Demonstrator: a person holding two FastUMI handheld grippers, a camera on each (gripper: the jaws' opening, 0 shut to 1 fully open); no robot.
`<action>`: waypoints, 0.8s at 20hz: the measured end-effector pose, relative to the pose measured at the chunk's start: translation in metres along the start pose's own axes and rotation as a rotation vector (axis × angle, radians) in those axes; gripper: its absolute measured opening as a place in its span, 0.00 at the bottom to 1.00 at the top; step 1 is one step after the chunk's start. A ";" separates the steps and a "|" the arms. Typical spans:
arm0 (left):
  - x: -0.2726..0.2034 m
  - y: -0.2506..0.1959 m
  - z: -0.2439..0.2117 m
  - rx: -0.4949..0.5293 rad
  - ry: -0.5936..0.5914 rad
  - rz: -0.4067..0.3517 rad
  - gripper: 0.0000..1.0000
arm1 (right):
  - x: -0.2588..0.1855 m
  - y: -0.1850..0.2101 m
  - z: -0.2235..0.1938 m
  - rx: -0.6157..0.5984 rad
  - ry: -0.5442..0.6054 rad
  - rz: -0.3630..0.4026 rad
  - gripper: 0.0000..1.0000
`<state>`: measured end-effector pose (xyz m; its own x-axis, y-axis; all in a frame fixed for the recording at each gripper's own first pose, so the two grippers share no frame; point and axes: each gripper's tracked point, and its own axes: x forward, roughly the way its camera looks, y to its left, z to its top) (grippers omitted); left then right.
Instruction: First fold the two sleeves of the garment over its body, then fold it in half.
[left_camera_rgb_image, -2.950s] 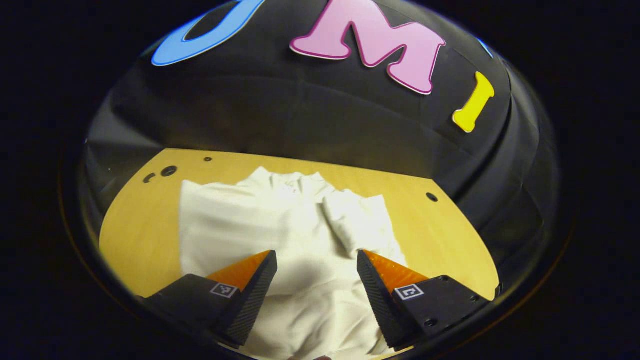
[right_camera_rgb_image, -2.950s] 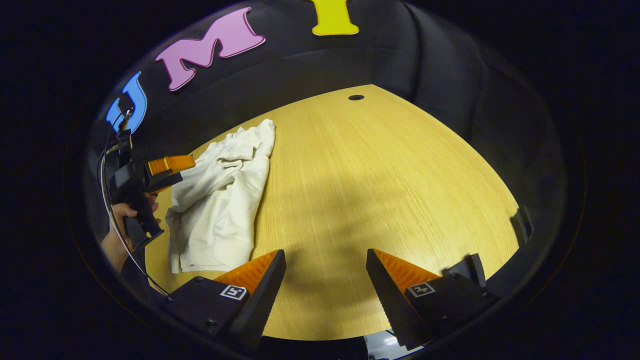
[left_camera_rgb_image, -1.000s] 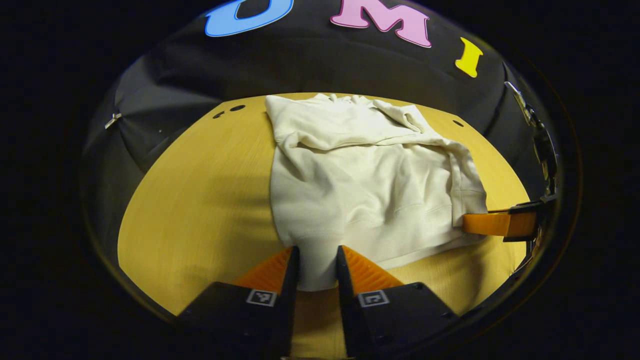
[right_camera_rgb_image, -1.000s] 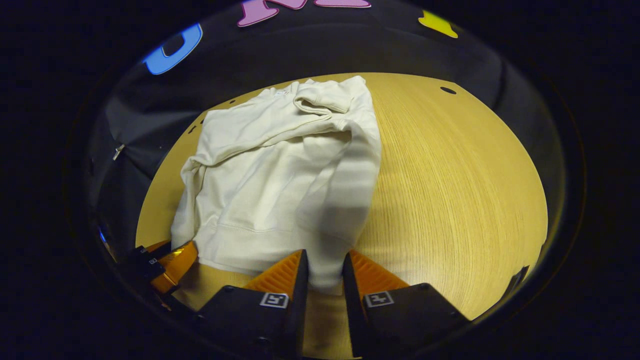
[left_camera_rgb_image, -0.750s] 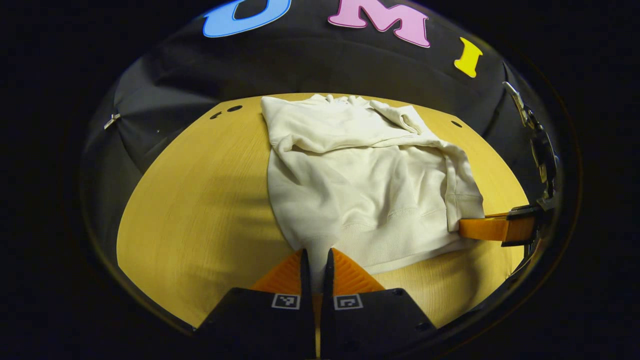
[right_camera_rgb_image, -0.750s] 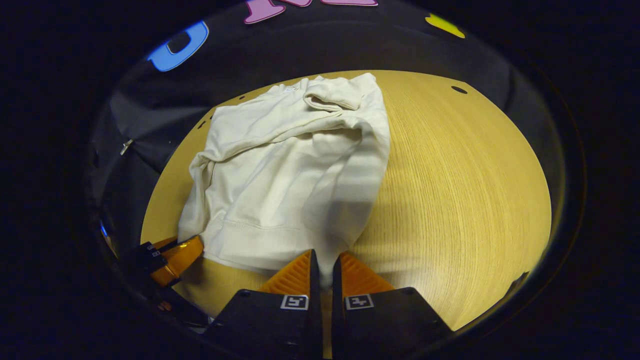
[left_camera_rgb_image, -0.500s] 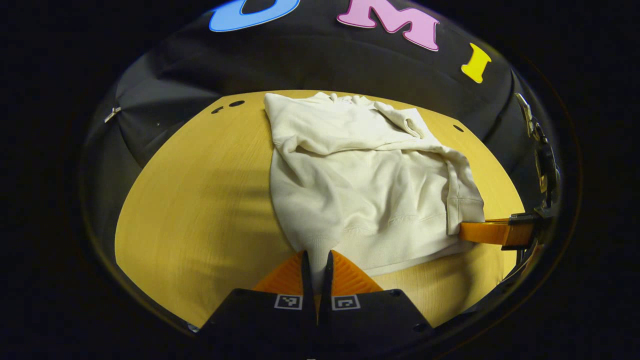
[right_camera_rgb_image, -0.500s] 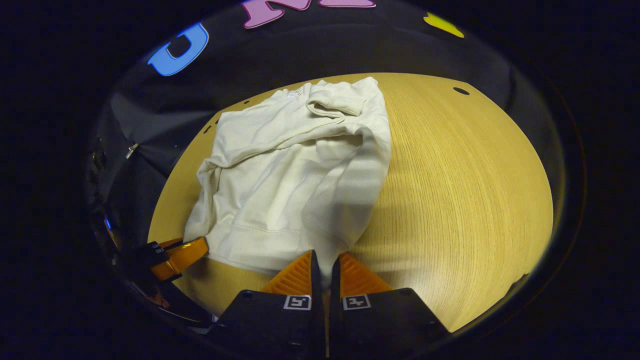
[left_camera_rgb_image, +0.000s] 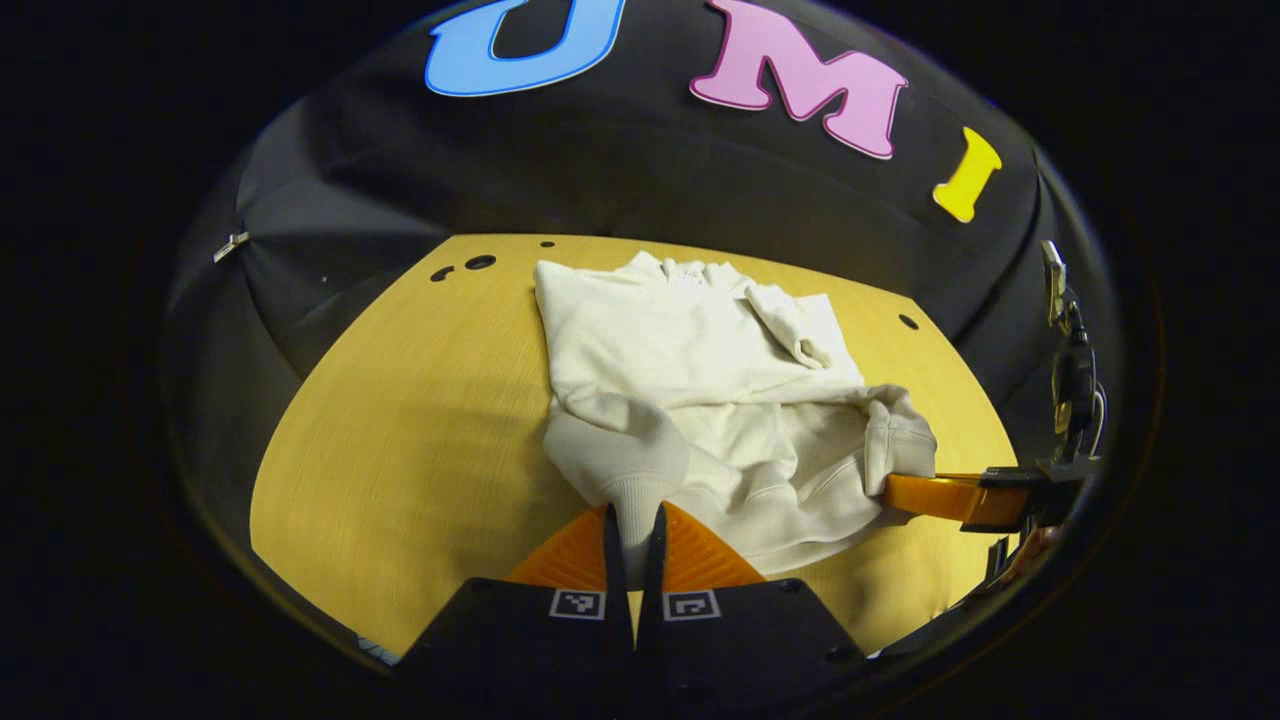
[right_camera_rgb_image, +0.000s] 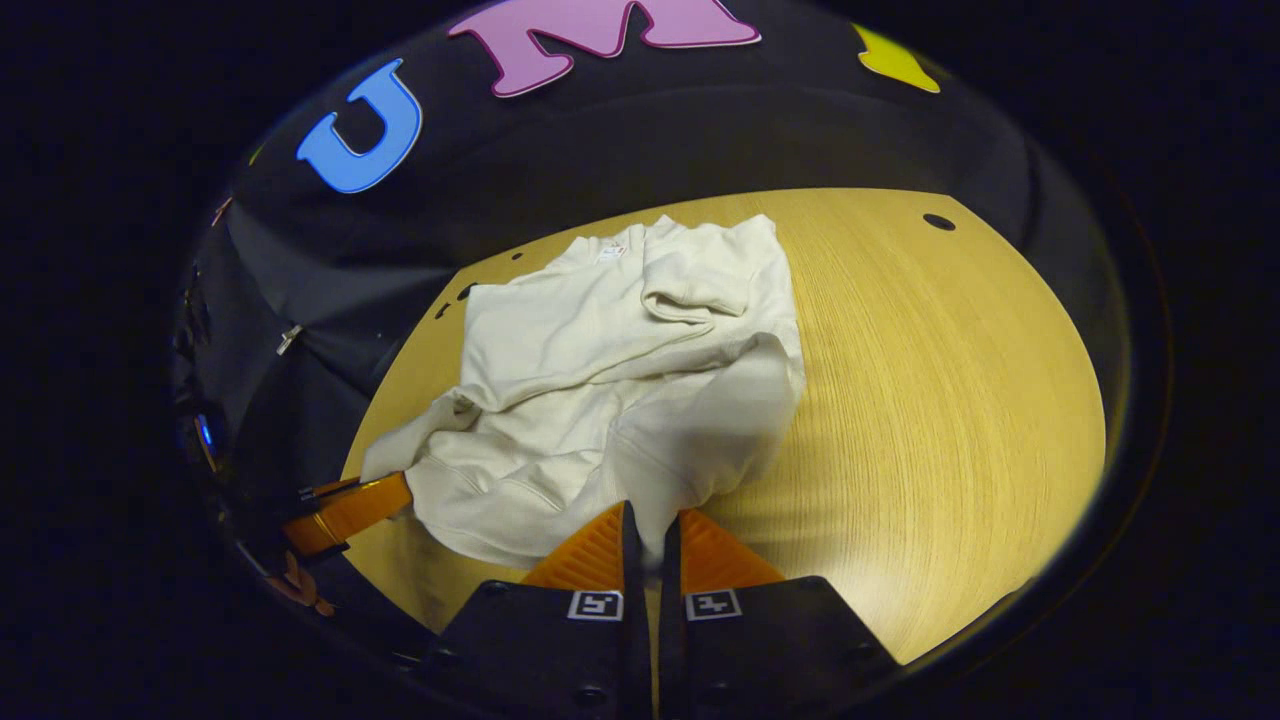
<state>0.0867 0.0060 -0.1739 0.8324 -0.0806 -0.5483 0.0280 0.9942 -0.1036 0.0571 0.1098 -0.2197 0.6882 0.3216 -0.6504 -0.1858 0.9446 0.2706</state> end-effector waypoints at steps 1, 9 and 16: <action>0.000 -0.002 0.016 -0.010 -0.016 -0.001 0.06 | 0.001 0.004 0.016 -0.007 -0.018 0.005 0.08; 0.029 -0.002 0.131 -0.037 -0.103 -0.030 0.06 | 0.019 0.017 0.142 -0.043 -0.143 0.029 0.08; 0.090 0.003 0.173 -0.035 -0.042 -0.031 0.07 | 0.070 0.012 0.192 -0.040 -0.146 -0.010 0.08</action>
<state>0.2572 0.0137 -0.0795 0.8539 -0.1073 -0.5093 0.0351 0.9882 -0.1494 0.2373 0.1308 -0.1259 0.7840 0.3023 -0.5421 -0.2047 0.9504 0.2340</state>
